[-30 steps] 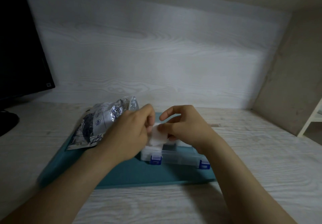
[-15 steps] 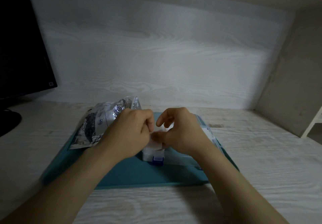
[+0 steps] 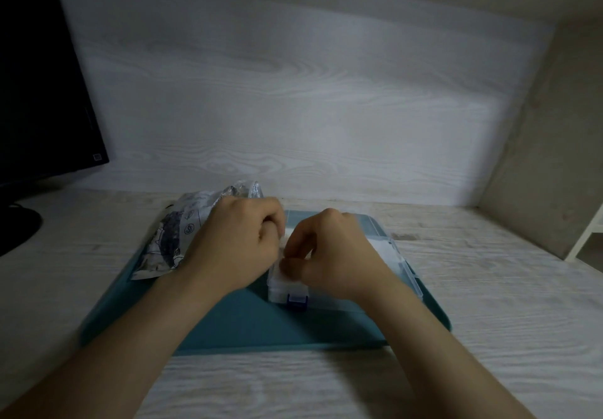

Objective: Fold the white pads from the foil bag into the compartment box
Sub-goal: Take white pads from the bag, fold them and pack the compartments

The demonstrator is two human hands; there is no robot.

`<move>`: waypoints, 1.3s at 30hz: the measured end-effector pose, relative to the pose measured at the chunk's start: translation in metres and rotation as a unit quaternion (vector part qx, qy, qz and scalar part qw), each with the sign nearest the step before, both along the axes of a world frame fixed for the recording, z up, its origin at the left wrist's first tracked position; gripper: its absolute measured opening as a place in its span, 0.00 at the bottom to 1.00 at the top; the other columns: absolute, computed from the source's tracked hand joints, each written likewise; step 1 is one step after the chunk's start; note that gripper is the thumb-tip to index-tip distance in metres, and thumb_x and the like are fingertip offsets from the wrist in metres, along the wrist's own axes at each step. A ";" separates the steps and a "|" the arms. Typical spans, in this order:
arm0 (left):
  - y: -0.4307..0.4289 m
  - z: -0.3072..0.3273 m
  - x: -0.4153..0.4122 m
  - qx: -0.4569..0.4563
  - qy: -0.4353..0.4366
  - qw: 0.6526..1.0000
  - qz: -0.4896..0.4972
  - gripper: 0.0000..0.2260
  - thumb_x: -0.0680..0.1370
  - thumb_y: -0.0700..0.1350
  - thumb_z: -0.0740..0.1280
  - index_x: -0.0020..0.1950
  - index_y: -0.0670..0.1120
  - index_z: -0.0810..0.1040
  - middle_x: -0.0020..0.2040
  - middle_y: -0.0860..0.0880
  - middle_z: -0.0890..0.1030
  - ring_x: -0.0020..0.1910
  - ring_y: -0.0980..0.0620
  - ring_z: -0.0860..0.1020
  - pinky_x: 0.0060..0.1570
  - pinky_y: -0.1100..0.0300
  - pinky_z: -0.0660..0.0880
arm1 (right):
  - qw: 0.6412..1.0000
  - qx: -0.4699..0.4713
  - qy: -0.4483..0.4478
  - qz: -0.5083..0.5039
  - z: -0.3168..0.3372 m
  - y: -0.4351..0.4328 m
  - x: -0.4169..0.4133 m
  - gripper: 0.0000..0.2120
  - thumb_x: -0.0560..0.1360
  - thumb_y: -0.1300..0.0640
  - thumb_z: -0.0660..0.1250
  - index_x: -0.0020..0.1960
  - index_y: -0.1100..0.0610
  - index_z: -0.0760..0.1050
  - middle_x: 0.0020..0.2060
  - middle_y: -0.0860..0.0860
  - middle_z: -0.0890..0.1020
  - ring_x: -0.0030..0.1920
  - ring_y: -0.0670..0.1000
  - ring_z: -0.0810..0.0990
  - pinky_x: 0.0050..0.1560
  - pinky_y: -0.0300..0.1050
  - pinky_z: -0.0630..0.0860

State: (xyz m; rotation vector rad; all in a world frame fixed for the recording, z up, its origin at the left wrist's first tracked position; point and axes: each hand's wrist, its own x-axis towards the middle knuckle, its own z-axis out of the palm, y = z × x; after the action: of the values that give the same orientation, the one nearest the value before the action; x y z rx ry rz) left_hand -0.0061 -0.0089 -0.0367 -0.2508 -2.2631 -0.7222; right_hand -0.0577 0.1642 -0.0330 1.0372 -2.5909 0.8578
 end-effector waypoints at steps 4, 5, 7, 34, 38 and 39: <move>-0.007 -0.002 -0.005 -0.002 0.128 0.984 0.123 0.05 0.74 0.43 0.66 0.45 0.50 0.81 0.41 0.56 0.83 0.42 0.50 0.79 0.48 0.52 0.74 | 1.000 -0.021 0.000 0.013 0.002 -0.002 0.003 0.04 0.70 0.58 0.76 0.44 0.50 0.87 0.33 0.43 0.85 0.37 0.42 0.83 0.41 0.28 0.74; -0.010 -0.005 -0.008 -0.002 0.125 0.980 0.154 0.06 0.74 0.47 0.67 0.49 0.51 0.82 0.47 0.55 0.84 0.50 0.48 0.79 0.54 0.53 0.70 | 1.000 -0.011 -0.012 0.027 0.002 -0.003 0.004 0.04 0.70 0.59 0.76 0.43 0.51 0.87 0.33 0.43 0.85 0.37 0.42 0.83 0.40 0.29 0.75; -0.019 -0.011 -0.015 -0.002 0.046 0.975 0.215 0.20 0.73 0.58 0.69 0.62 0.52 0.81 0.65 0.52 0.82 0.66 0.44 0.75 0.65 0.47 0.64 | 0.999 0.002 -0.021 0.038 0.001 -0.005 0.007 0.06 0.71 0.60 0.73 0.43 0.51 0.87 0.34 0.44 0.86 0.37 0.42 0.83 0.40 0.30 0.76; -0.049 -0.008 -0.017 0.378 -0.121 0.896 0.202 0.10 0.82 0.43 0.56 0.42 0.45 0.72 0.57 0.35 0.80 0.52 0.40 0.69 0.52 0.49 0.66 | 0.998 -0.035 -0.052 0.005 0.005 -0.115 -0.031 0.20 0.77 0.60 0.70 0.70 0.57 0.78 0.56 0.57 0.86 0.57 0.58 0.83 0.59 0.48 0.79; -0.049 -0.005 -0.017 0.383 -0.119 0.894 0.197 0.12 0.82 0.42 0.58 0.39 0.47 0.69 0.56 0.35 0.80 0.50 0.41 0.68 0.50 0.50 0.64 | 0.997 -0.064 -0.037 0.020 0.005 -0.119 -0.032 0.06 0.79 0.55 0.72 0.53 0.53 0.86 0.27 0.42 0.81 0.34 0.40 0.80 0.38 0.32 0.71; -0.049 -0.005 -0.018 0.377 -0.114 0.897 0.199 0.12 0.82 0.43 0.58 0.39 0.48 0.69 0.55 0.36 0.81 0.50 0.42 0.69 0.49 0.50 0.64 | 0.997 -0.065 -0.035 0.020 0.006 -0.119 -0.032 0.05 0.79 0.55 0.72 0.51 0.53 0.86 0.23 0.40 0.77 0.30 0.38 0.77 0.35 0.30 0.68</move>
State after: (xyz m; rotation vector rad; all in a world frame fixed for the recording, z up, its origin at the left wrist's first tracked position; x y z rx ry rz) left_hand -0.0236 -0.0581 -0.0422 0.6784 -1.9573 -1.3724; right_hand -0.0894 0.0451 -0.0271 1.0420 -2.5396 1.0750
